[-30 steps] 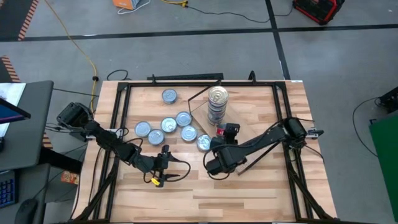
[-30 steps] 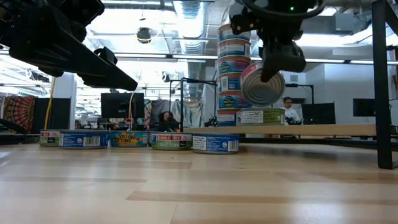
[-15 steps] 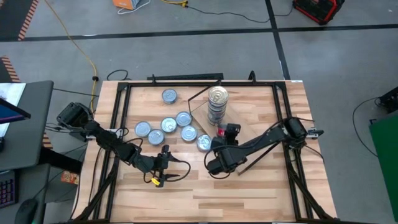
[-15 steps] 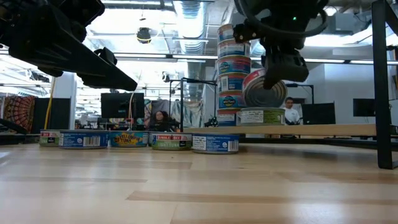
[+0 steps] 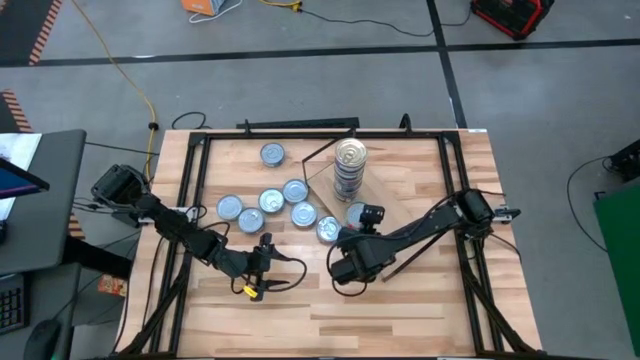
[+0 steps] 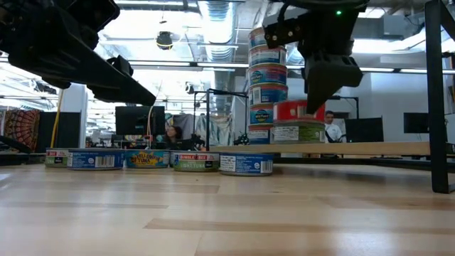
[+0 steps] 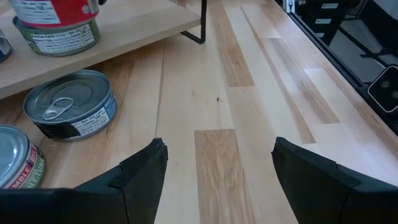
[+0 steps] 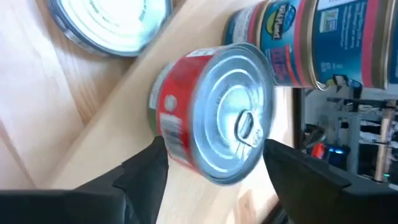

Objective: Stack canned seafood by type on shelf
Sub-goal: Stack the red tuna can on top of the green tuna can on the shelf, then stack the blue tuna can on top of the red tuna can on the shelf

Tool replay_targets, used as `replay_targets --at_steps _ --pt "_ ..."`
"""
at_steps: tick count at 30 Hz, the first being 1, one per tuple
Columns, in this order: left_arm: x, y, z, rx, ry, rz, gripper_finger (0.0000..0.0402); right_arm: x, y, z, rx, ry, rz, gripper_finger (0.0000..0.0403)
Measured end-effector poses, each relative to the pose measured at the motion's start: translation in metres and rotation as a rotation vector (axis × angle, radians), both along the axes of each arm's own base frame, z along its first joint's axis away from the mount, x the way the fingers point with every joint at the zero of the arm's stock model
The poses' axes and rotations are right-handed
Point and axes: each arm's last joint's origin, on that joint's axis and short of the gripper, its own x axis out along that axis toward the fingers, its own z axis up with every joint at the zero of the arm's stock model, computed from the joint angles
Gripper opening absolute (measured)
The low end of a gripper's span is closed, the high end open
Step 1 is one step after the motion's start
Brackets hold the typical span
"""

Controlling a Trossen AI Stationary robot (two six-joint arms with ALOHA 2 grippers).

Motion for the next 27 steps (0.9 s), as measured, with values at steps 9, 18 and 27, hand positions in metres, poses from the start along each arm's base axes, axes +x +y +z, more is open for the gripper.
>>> replay_targets --at_steps 9,18,27 --pt "0.000 0.000 0.000 0.003 0.005 0.000 0.0281 -0.003 0.000 0.003 -0.019 0.029 0.003 0.0303" --pt "0.000 0.000 -0.001 0.004 0.006 0.000 0.0281 0.004 0.011 0.006 -0.013 -0.032 0.097 0.0302" --pt "-0.002 0.004 -0.007 0.069 0.064 0.027 0.0281 0.019 0.038 0.003 0.103 -0.198 0.203 0.0302"
